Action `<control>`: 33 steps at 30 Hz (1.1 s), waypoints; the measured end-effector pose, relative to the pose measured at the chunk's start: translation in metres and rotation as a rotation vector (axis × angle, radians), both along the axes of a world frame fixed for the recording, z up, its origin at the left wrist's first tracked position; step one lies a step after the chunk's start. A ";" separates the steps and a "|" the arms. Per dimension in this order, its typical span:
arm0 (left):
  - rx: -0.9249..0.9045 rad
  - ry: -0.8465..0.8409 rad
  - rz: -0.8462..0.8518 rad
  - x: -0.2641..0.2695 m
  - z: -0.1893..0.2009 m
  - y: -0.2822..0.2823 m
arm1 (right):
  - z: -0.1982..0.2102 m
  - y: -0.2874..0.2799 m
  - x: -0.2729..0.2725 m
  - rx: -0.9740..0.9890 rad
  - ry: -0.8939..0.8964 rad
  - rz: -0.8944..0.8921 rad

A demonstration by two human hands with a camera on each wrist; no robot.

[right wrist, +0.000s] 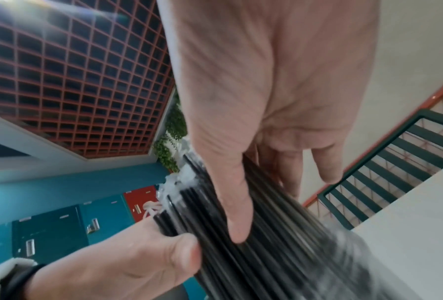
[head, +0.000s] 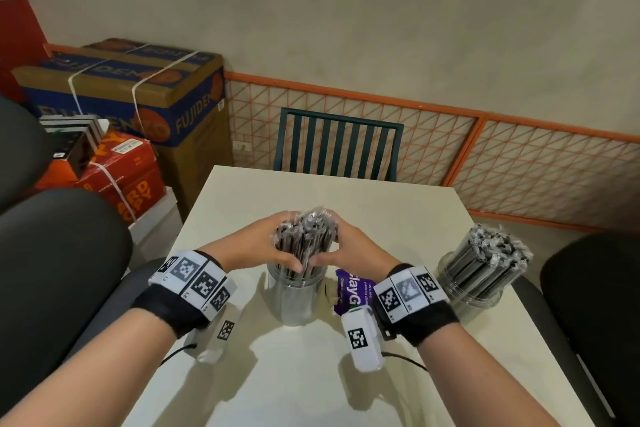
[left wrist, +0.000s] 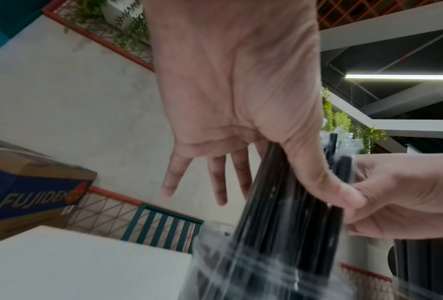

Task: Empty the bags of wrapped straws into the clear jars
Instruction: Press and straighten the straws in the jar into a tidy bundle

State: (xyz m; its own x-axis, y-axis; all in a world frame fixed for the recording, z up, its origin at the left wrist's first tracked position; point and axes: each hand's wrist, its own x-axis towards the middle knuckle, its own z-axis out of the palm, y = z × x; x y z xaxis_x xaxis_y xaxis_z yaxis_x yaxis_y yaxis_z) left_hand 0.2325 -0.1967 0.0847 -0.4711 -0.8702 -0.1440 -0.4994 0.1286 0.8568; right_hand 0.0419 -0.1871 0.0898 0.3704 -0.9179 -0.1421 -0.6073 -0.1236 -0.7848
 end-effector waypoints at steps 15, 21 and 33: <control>-0.119 0.185 0.207 -0.007 -0.002 0.010 | -0.002 0.024 0.014 -0.212 -0.118 -0.175; -0.027 0.078 0.121 0.000 -0.012 0.021 | -0.006 0.019 0.007 -0.087 0.032 0.030; -0.125 0.142 0.338 -0.015 -0.021 0.023 | -0.018 0.016 0.014 -0.047 -0.048 -0.078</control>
State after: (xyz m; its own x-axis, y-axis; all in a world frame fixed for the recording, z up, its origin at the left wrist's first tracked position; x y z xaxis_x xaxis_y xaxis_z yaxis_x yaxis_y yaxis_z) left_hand 0.2174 -0.1738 0.0636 -0.1622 -0.9866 0.0190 -0.4094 0.0848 0.9084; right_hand 0.0561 -0.1710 0.0719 0.3027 -0.9495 -0.0820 -0.5782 -0.1145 -0.8078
